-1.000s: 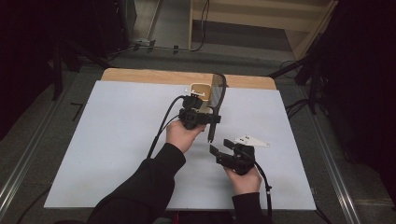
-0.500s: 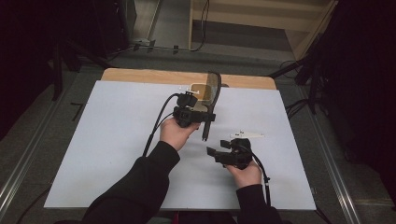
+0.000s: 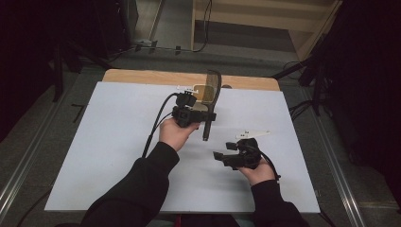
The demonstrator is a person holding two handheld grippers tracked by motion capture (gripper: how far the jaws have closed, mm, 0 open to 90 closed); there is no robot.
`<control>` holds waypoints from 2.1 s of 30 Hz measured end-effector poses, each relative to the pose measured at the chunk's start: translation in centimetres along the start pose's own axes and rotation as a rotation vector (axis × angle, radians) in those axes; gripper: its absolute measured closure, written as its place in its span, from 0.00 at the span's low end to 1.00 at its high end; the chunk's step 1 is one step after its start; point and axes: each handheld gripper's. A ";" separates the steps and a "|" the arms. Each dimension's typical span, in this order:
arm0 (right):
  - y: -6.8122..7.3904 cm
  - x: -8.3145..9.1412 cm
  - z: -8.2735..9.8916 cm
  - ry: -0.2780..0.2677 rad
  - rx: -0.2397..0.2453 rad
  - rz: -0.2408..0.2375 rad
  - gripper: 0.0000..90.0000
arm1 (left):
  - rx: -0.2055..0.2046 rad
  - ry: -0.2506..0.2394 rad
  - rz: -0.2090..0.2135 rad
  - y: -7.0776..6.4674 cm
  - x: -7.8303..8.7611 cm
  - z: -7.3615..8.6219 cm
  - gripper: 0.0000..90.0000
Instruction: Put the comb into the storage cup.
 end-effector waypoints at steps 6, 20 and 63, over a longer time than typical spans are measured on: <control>-0.4 0.5 0.2 0.020 0.061 -0.014 0.26 | -0.006 -0.003 0.007 -0.1 0.1 -0.2 0.81; -1.7 2.2 1.9 0.008 0.050 0.002 0.25 | -0.028 -0.031 -0.007 0.1 0.9 -1.2 0.81; -1.9 5.4 4.7 0.020 0.035 -0.003 0.25 | -0.051 -0.121 0.013 0.2 2.0 -5.3 0.81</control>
Point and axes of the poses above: each handheld gripper's, and its own axes: x roughly backward along the jaws, z roughly out of its underside, y roughly to its left, and after that the axes turned 7 degrees about x, right-handed
